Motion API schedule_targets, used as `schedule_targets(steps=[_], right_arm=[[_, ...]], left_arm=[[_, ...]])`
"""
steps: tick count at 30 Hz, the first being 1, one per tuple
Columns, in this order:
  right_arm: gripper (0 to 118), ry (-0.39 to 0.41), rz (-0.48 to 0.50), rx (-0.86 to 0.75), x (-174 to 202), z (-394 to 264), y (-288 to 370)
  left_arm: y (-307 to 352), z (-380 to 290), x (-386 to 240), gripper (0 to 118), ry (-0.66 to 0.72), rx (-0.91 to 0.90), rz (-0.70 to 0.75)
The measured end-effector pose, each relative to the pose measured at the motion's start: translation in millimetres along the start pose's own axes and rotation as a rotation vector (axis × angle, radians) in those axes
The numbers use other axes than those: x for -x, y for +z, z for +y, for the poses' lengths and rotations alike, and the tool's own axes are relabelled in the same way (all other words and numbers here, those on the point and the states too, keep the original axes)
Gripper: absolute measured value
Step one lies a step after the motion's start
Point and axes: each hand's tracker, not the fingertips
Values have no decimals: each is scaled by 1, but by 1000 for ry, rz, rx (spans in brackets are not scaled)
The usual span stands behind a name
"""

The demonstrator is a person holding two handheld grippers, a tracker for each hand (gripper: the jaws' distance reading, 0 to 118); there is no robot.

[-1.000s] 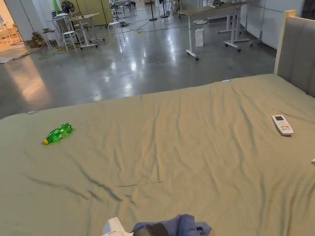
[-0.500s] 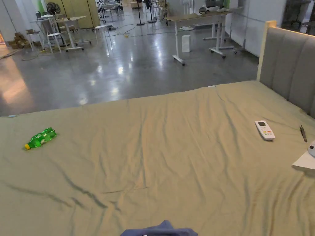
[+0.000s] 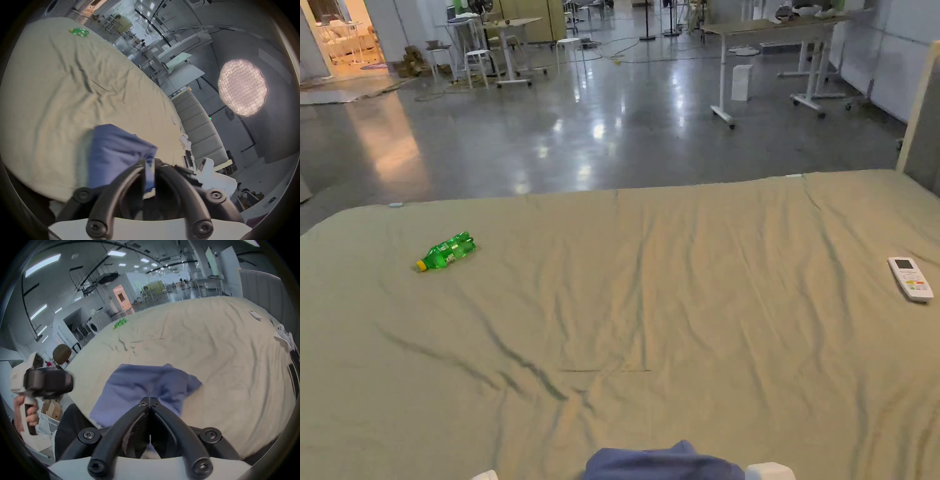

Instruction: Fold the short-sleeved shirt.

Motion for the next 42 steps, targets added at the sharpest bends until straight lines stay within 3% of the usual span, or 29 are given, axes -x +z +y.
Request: schedule_targets(steps=[2,3,4,5,7,8,10,18,20,21,23,24,25,28,31,33,35,37,39,42], right_arm=[[0,6,-16,79,-6,4,-28],[0,7,-69,192,-11,3,-45],[0,32,-119,298,-18,-5,-59],[0,40,-90,284,-23,-10,-62],[0,-28,-77,241,-22,1,-50],[0,-19,-91,260,-18,4,-48],[0,81,-109,282,-13,4,-53],[0,60,-113,278,-10,6,-51],[0,65,-116,276,-5,5,-49],[0,64,-116,273,-5,5,-48],[0,60,-115,264,-5,3,-46],[0,59,-113,261,-6,4,-47],[0,58,-112,259,-6,3,-47],[0,64,-113,259,-3,4,-46],[0,74,-107,250,2,8,-37],[0,-11,-22,194,-4,13,-22],[0,-124,98,88,-5,21,4],[0,-166,155,13,-7,27,26],[0,-175,143,-14,-8,30,41],[0,-173,141,-28,-16,23,54]], left_arm=[[9,1,14,70,28,-15,30],[11,-1,25,90,54,-16,28],[12,-1,35,98,78,-15,15],[11,0,43,98,98,-10,-4],[5,0,52,98,129,-8,-40],[-2,1,60,98,153,5,-30],[-23,5,75,98,191,32,2],[-100,14,105,98,222,230,-127],[-115,12,102,97,229,268,-134],[-118,11,101,90,228,263,-151],[-121,0,78,64,224,284,-123],[-123,-4,71,35,172,304,-37],[-125,-7,68,28,125,305,-2],[-126,-7,67,25,214,291,-34],[-121,3,68,24,165,280,-18],[-96,20,69,23,242,230,-82],[-58,49,66,23,201,160,-140],[-18,83,71,23,103,134,-43],[28,120,92,23,35,109,67],[84,170,134,23,49,93,219]])
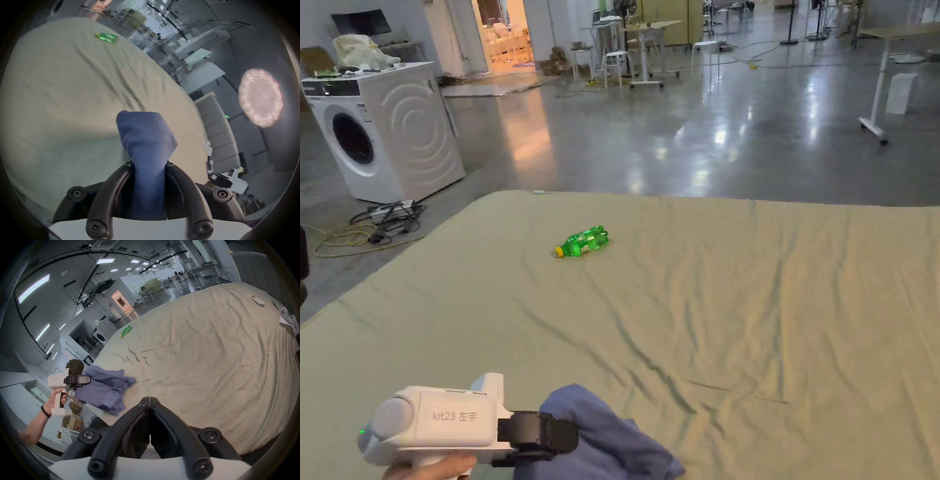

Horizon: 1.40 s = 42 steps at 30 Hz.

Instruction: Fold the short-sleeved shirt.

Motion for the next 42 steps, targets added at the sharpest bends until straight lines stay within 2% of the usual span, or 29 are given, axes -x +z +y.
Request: schedule_targets(steps=[3,5,8,10,11,12,14,16,18,23,25,28,29,32,33,34,36,37,39,41,42], right_arm=[[0,-20,2,5,-16,-15,13],[0,-70,-37,23,-25,-27,23],[0,-84,-94,39,-35,-38,31],[0,-102,-107,54,-43,-44,32],[0,-122,-97,65,-48,-48,30],[0,-144,-82,75,-54,-52,28],[0,-142,-102,83,-58,-53,29],[0,-104,-151,66,-59,-50,34],[0,-92,-158,34,-63,-42,42],[0,-21,-210,-189,-46,-1,77],[0,15,-220,-282,-35,16,92],[0,136,-266,-424,-21,34,116],[0,190,-299,-474,-14,37,123],[0,301,-423,-587,16,44,139],[0,335,-433,-614,21,43,144],[0,358,-453,-641,30,43,147],[0,377,-478,-675,39,38,151],[0,393,-474,-680,42,35,153],[0,452,-479,-700,42,31,153],[0,494,-490,-713,49,28,154],[0,479,-488,-712,49,26,154]], left_arm=[[30,32,37,23,12,7,160],[37,42,54,23,26,12,219],[25,48,82,24,38,11,321],[6,46,97,55,34,-14,471],[-1,43,101,73,35,-23,514],[-4,42,103,87,40,-4,520],[-4,47,111,88,44,12,560],[12,48,92,88,-15,-32,583],[38,44,55,88,-80,-107,555],[89,28,-46,87,-226,-320,302],[102,6,-101,87,-324,-423,244],[110,-34,-172,86,-538,-579,332],[106,-48,-187,86,-585,-641,375],[97,-92,-234,84,-724,-755,376],[92,-84,-203,84,-760,-810,366],[87,-95,-209,84,-790,-848,359],[78,-116,-222,84,-827,-854,350],[70,-134,-247,84,-812,-853,349],[66,-147,-257,82,-817,-844,321],[66,-157,-272,77,-769,-830,300],[65,-161,-275,71,-765,-824,308]])
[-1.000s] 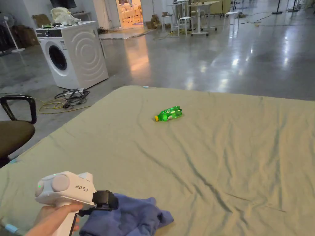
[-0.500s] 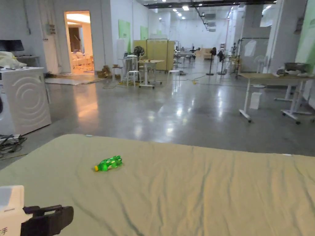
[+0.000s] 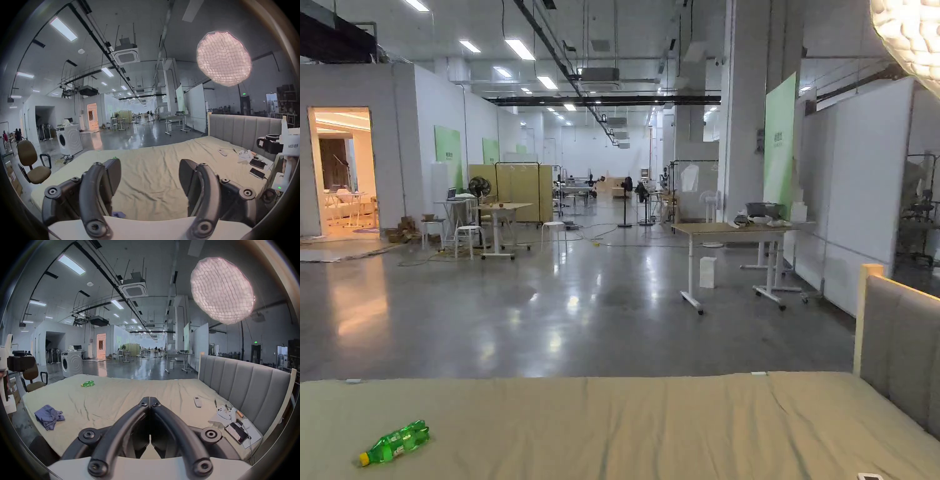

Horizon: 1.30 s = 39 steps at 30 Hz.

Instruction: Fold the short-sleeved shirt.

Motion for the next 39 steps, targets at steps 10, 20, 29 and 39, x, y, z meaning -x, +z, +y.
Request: schedule_targets(steps=[10,20,29,39], right_arm=[[0,-54,19,1,-3,-4,10],[0,-69,39,11,0,-4,11],[0,-61,45,9,6,-1,11],[84,-72,61,-5,8,0,11]], left_arm=[[24,0,-21,0,1,-3,15],[26,4,-24,0,27,7,-3],[24,5,-28,0,28,3,-26],[20,0,-30,90,53,18,-51]])
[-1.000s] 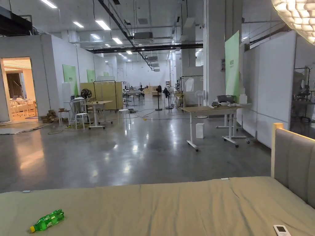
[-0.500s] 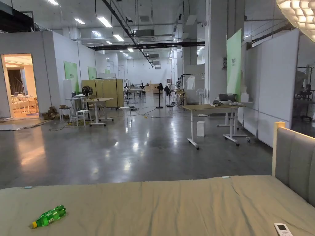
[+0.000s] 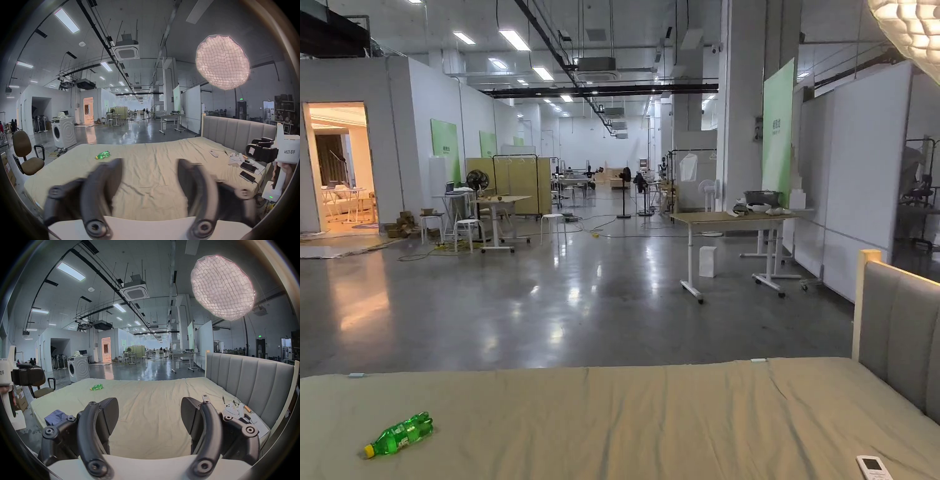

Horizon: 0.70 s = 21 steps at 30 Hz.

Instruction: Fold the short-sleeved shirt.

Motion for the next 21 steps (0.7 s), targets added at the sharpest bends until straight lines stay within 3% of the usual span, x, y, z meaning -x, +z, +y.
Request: schedule_targets(steps=[2,4,21], right_arm=[[97,1,-2,6,2,0,0],[117,9,-1,17,3,-1,-1],[118,-24,-7,10,2,2,0]], left_arm=[[-2,-3,-1,113,-2,8,7],[-1,-4,-2,118,4,4,14],[4,4,7,118,21,-45,60]])
